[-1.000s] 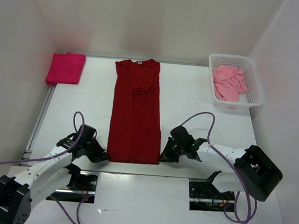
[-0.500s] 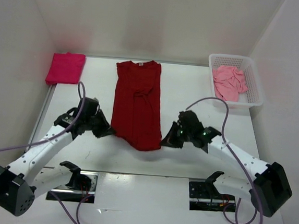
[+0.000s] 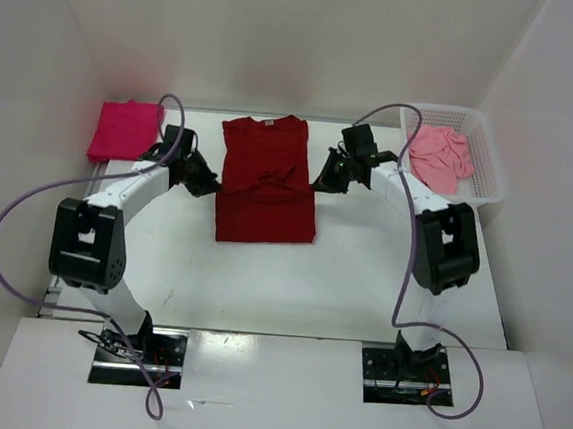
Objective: Fold and stack the t-shirts
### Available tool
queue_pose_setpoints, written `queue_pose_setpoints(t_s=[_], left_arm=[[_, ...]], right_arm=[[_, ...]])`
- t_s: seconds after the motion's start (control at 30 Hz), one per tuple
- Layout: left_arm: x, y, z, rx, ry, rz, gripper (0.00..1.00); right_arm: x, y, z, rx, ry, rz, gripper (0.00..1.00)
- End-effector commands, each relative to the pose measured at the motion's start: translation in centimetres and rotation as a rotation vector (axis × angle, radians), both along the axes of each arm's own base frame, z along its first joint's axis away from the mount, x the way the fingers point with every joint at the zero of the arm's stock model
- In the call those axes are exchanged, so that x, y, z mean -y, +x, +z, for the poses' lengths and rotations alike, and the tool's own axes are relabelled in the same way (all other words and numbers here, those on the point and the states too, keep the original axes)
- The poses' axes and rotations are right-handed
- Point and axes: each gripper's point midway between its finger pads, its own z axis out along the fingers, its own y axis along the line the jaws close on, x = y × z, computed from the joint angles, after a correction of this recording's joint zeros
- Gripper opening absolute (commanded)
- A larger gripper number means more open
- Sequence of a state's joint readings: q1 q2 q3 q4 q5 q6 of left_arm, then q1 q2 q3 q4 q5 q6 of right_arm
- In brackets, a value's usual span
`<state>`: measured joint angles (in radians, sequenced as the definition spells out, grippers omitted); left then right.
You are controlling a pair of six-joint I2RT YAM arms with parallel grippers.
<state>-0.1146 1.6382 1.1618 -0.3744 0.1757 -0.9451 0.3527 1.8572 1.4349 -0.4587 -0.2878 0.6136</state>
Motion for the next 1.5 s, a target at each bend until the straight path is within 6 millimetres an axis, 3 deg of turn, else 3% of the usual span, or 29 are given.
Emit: queue_pose_setpoints(t_s=[0.0,0.03,0.07,0.13,0.2,0.23,0.27,0.33,0.4,0.5,0.53,0.57,0.6,0.63,0.67,0.7,0.73,0.77,0.8,0.83,0.87,0.93,1.03,1.07,1.13,1.3,1.37,1.43,1.47], left_arm=[[-1.0,5.0,1.1,0.115,0.041,0.002,0.00],[-1.0,5.6,-0.1,0.096,0.043,0.002,0.01],[-0.9,6.5,0.3,0.114,0.050,-0.008,0.01],[-0.9,7.6,-1.1,0.098,0.057,-0.016,0.01],[-0.8,8.7,-2.0,0.090,0.064,-0.023,0.03],[-0.8,9.0,-2.3,0.085,0.064,-0.023,0.04],[-0.7,9.4,-2.7,0.087,0.064,-0.023,0.06],[-1.2,9.8,-4.4,0.056,0.067,-0.015,0.15],[-0.7,9.9,-4.9,0.042,0.041,-0.023,0.27],[-1.8,10.7,-0.8,0.159,0.017,0.023,0.46],[-2.6,10.8,0.4,0.191,0.027,0.044,0.49],[-2.8,10.8,3.0,0.249,0.040,0.045,0.50],[-2.9,10.5,3.9,0.265,0.039,0.046,0.50],[-1.8,9.8,4.3,0.273,0.027,0.009,0.48],[-0.9,9.3,5.3,0.291,0.023,-0.010,0.46],[0.6,8.6,5.2,0.291,0.017,-0.052,0.42],[2.2,7.1,3.5,0.246,0.001,-0.097,0.40],[5.5,5.7,3.4,0.249,-0.027,-0.161,0.40],[7.0,4.5,2.9,0.237,-0.045,-0.193,0.39],[7.9,2.5,0.1,0.172,-0.050,-0.210,0.39],[9.8,1.4,-0.5,0.164,-0.086,-0.232,0.38],[9.9,0.4,-2.7,0.126,-0.088,-0.231,0.36],[10.1,-0.7,-5.6,0.054,-0.073,-0.256,0.35],[10.1,-0.3,-5.6,0.057,-0.066,-0.250,0.35],[9.9,-0.8,-6.8,0.033,-0.054,-0.259,0.35],[8.6,-3.4,-10.2,-0.059,-0.009,-0.251,0.35],[8.6,-5.4,-11.6,-0.108,-0.011,-0.269,0.35],[9.1,-6.8,-11.5,-0.118,0.000,-0.303,0.35],[9.1,-8.1,-11.9,-0.140,0.005,-0.314,0.35]], right_arm=[[0.6,4.6,1.1,0.091,-0.029,0.010,0.00],[0.4,5.3,-0.5,0.065,-0.038,0.011,0.00],[0.5,6.5,0.1,0.084,-0.039,0.009,0.00],[0.2,7.5,-2.0,0.055,-0.054,0.017,0.00],[0.4,9.0,-1.9,0.065,-0.051,0.006,0.00],[0.9,9.5,-3.6,0.034,-0.061,-0.004,0.00],[0.6,10.5,-3.0,0.061,-0.058,0.002,0.00],[0.4,10.6,-4.8,0.017,-0.064,0.009,0.07],[0.1,11.1,-4.1,0.024,-0.061,0.023,0.19],[0.5,11.9,-1.9,0.069,-0.054,0.019,0.30],[0.5,11.9,0.3,0.108,-0.043,0.018,0.37],[0.7,11.7,0.9,0.118,-0.047,0.011,0.39],[0.8,11.4,1.8,0.135,-0.050,0.019,0.41],[1.0,10.7,1.5,0.125,-0.053,0.019,0.42],[1.2,10.1,3.7,0.166,-0.041,0.017,0.43],[1.2,9.4,4.0,0.167,-0.026,0.017,0.43],[1.6,8.0,2.3,0.139,-0.033,0.018,0.43],[1.8,7.1,3.8,0.169,-0.025,0.016,0.40],[1.9,5.1,1.5,0.111,-0.034,0.020,0.34],[1.5,4.4,1.2,0.114,-0.024,0.036,0.22],[1.1,2.7,0.1,0.082,-0.032,0.053,0.15],[0.0,1.1,-1.3,0.050,-0.034,0.089,0.03],[-2.7,-1.6,-3.4,0.011,-0.052,0.172,0.04],[-3.0,-2.2,-5.3,-0.026,-0.076,0.181,0.06],[-3.3,-2.9,-7.0,-0.057,-0.105,0.177,0.07],[-1.2,-3.2,-10.4,-0.098,-0.205,0.106,0.06],[0.0,-4.9,-12.1,-0.158,-0.248,0.087,0.03],[0.7,-6.6,-12.5,-0.202,-0.246,0.057,0.01],[2.0,-9.2,-14.1,-0.267,-0.268,0.049,0.01]])
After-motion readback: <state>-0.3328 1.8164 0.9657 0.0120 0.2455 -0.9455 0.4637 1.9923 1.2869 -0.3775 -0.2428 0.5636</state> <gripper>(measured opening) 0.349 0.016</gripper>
